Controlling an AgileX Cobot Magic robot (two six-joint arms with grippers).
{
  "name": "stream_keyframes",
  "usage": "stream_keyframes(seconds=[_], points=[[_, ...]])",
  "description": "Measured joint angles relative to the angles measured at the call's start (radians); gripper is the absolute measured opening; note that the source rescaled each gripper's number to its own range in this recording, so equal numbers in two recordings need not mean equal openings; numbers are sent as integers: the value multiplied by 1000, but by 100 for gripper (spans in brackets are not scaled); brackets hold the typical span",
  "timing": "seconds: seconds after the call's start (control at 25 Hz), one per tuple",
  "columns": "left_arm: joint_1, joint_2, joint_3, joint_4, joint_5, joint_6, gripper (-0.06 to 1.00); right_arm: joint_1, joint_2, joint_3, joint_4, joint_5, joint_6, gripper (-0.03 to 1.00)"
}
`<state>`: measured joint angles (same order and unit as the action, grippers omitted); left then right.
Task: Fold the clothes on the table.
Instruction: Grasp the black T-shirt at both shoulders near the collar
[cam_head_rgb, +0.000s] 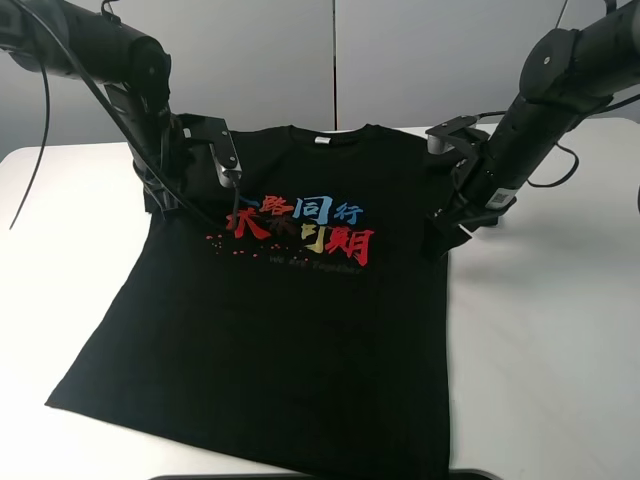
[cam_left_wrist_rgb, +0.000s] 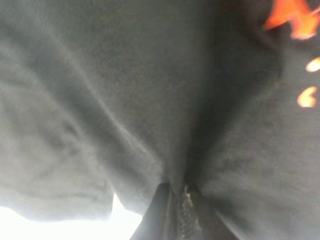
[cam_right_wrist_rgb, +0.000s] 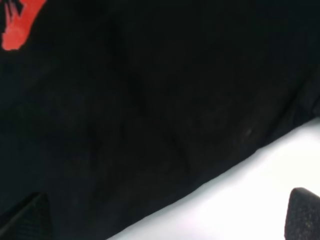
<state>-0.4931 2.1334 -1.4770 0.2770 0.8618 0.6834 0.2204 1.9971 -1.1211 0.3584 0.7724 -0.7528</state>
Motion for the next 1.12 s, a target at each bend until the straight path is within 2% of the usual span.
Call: stream_keyframes(seconds=[0.24, 0.56, 0.84, 1.12], points=[[15, -5, -74, 2, 27, -4, 0, 21, 20, -2, -6, -35, -53, 100], [15, -5, -84, -2, 47, -4, 0, 86, 22, -2, -59, -159, -75, 99], [15, -5, -87, -4, 46, -4, 0, 94, 55, -2, -56, -154, -67, 95], [15, -5, -88, -4, 48, -4, 0, 163, 81, -14, -91, -155, -74, 95]])
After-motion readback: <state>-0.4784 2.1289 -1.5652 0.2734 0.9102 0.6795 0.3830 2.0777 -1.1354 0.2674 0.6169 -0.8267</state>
